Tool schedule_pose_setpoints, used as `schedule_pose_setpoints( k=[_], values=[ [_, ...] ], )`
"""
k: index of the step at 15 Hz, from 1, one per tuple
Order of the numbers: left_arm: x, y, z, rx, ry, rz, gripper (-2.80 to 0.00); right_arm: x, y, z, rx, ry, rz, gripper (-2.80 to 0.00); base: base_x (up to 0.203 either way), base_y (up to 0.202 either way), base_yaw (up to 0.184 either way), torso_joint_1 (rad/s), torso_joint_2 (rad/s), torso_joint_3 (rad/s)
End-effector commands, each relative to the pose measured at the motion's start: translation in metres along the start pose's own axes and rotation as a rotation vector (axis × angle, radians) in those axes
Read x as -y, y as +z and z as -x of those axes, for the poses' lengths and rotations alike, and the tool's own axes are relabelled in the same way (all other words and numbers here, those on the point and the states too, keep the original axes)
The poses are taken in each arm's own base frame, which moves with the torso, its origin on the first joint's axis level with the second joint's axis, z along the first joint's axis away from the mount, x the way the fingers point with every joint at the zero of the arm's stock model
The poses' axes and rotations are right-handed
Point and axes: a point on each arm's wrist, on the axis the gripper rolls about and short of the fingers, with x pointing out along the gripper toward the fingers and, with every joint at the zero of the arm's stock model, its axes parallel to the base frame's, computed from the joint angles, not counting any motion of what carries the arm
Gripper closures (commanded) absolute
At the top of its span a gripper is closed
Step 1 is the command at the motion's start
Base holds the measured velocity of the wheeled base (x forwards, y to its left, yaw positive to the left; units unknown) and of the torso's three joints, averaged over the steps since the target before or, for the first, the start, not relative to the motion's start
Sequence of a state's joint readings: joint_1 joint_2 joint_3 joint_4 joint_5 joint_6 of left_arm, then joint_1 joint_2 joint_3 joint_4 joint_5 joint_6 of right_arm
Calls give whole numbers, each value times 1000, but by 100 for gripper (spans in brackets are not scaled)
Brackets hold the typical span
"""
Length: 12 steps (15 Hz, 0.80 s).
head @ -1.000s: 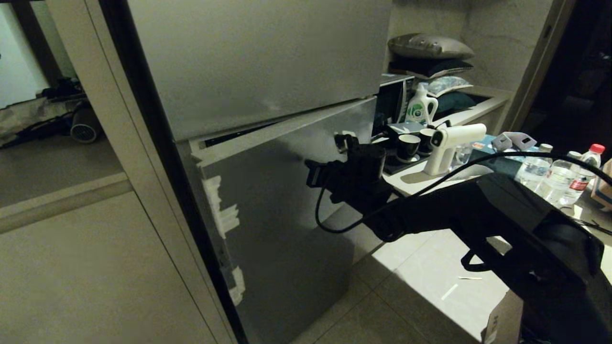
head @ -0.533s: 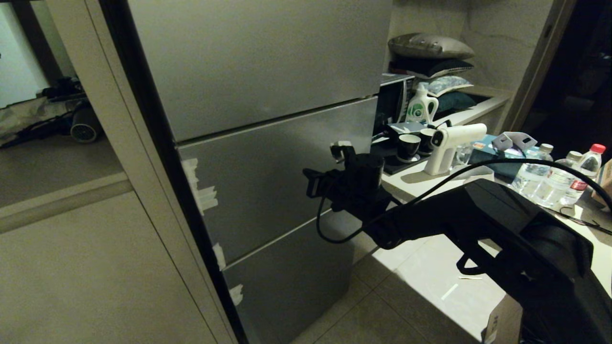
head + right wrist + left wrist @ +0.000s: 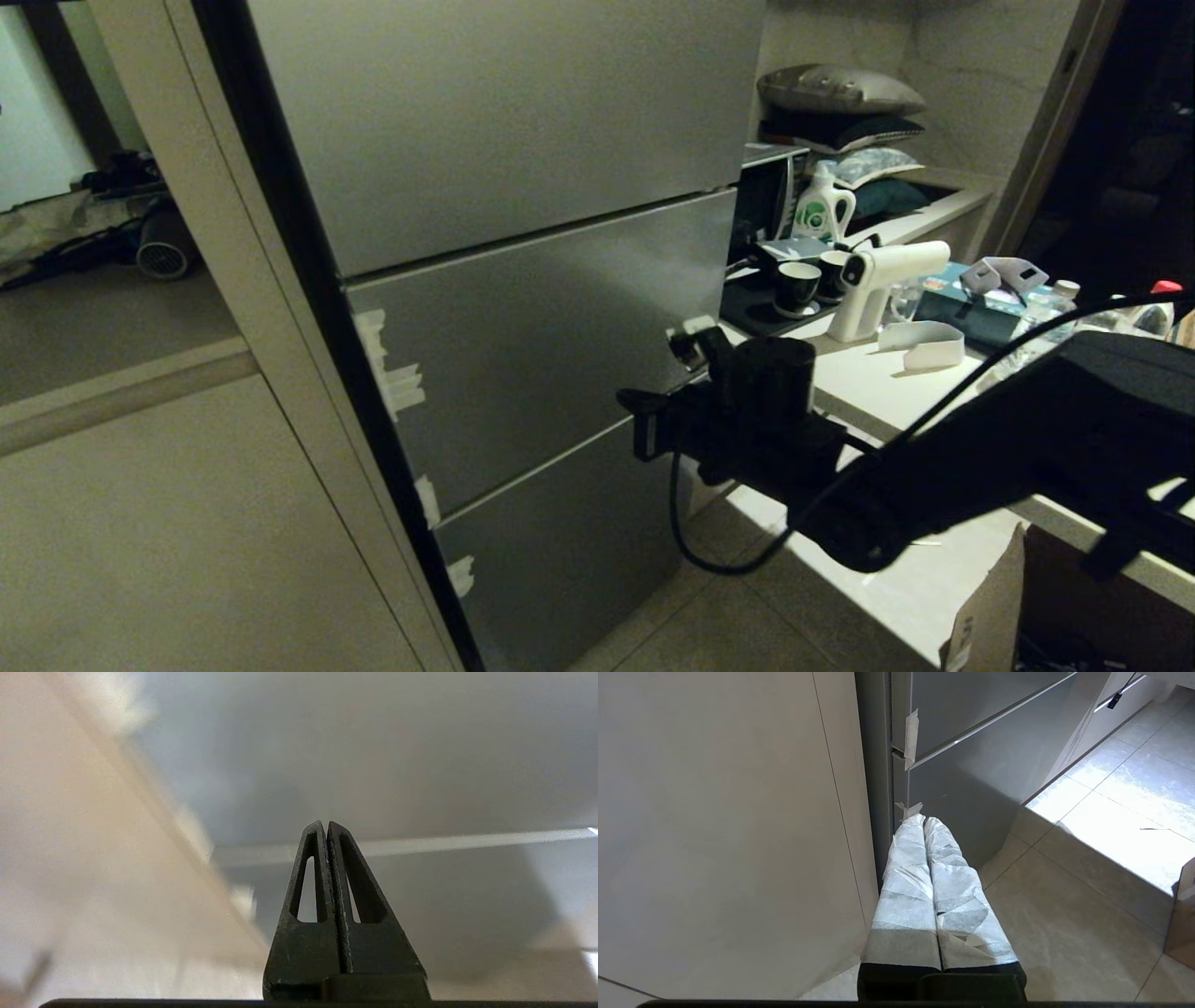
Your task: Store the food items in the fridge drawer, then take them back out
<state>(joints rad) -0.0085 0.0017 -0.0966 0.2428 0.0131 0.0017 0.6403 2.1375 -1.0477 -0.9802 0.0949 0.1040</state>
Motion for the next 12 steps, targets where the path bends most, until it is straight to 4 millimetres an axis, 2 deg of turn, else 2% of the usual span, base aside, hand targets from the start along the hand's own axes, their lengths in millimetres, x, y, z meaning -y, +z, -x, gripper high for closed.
schedule_pose_setpoints(
  k=[1, 5, 7, 10, 12],
  values=[
    [0, 0, 0, -2, 0, 0, 0, -26, 22, 73, 34, -39, 72, 0, 0, 0, 0, 0, 0, 0],
    [0, 0, 0, -2, 0, 0, 0, -26, 37, 186, 203, -316, 117, 0, 0, 0, 0, 0, 0, 0],
    [0, 0, 0, -2, 1, 0, 0, -20, 28, 237, 237, -469, 118, 0, 0, 0, 0, 0, 0, 0],
    [0, 0, 0, -2, 0, 0, 0, 2, 26, 296, 299, -682, 120, 0, 0, 0, 0, 0, 0, 0],
    [0, 0, 0, -2, 0, 0, 0, 2, 18, 334, 276, -714, 137, 0, 0, 0, 0, 0, 0, 0]
  ],
)
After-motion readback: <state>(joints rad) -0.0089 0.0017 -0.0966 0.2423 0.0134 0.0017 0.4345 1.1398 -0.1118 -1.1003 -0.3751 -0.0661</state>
